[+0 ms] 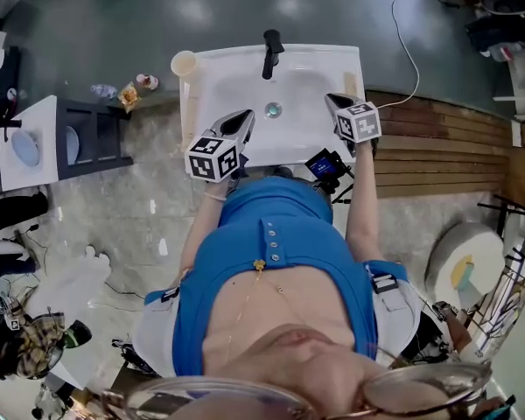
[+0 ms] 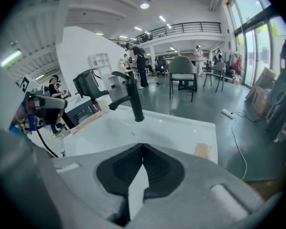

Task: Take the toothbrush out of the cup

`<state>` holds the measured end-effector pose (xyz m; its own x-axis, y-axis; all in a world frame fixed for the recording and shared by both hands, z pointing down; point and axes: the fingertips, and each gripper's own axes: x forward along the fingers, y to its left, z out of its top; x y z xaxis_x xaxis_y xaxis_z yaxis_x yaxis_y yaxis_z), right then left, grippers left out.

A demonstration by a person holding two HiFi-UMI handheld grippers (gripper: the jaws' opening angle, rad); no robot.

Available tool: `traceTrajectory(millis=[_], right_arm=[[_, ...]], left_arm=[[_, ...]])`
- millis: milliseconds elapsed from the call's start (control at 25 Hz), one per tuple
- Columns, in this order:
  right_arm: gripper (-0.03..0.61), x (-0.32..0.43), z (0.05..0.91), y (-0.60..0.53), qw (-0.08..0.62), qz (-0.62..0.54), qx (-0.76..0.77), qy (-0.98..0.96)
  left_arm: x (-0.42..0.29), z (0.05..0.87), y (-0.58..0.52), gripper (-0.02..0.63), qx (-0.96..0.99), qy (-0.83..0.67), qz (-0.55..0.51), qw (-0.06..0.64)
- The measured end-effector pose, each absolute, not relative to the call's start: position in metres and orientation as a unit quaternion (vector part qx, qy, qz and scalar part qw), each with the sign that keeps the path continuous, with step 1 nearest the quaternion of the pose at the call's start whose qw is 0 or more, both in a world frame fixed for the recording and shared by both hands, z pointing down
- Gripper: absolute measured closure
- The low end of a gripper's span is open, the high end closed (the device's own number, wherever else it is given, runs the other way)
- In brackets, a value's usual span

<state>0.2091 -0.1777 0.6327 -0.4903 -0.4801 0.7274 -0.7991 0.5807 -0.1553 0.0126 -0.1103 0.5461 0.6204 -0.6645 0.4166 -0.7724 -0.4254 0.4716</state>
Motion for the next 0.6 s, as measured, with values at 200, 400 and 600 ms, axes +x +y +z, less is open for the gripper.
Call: traceTrajectory(millis=[200, 400, 600], right_arm=[[0.577, 0.169, 0.613, -0.171, 0.309, 0.196, 0.328, -0.871], [0.577, 0.136, 0.588, -0.167, 0.282, 0.151, 0.288, -0.903], [0.577, 0.111, 0.562, -0.16, 0.25, 0.114, 0.258, -0.926]], left_arm=[[0.015, 0.544, -0.11, 0.614, 0.848, -0.42, 0.085, 0.313], [0.018, 0.539, -0.111, 0.614, 0.857, -0.411, 0.084, 0.298], [0.024, 0.534, -0.112, 0.614, 0.865, -0.404, 0.081, 0.288]])
